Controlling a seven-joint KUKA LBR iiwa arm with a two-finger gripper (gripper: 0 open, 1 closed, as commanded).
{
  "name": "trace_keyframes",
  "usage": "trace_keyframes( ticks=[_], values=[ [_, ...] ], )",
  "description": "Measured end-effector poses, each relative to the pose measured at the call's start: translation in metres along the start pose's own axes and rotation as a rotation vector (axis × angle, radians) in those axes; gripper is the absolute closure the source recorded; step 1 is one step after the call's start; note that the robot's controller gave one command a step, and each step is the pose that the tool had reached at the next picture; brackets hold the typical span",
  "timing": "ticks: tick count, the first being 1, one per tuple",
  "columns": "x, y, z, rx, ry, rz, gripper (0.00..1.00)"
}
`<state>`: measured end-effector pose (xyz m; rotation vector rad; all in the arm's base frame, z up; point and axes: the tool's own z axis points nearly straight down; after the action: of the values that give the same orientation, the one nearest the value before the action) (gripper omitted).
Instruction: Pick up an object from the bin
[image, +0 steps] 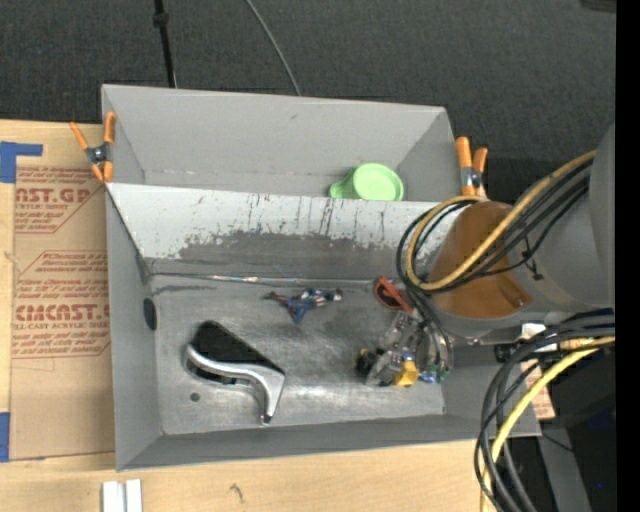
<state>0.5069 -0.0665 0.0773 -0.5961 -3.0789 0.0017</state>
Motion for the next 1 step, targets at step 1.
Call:
trace_keyframes(
  ticks=[1],
  values=[
    [0.0015, 0.0001, -0.0165, 0.000, 0.001, 0.000, 1.00]
  ],
)
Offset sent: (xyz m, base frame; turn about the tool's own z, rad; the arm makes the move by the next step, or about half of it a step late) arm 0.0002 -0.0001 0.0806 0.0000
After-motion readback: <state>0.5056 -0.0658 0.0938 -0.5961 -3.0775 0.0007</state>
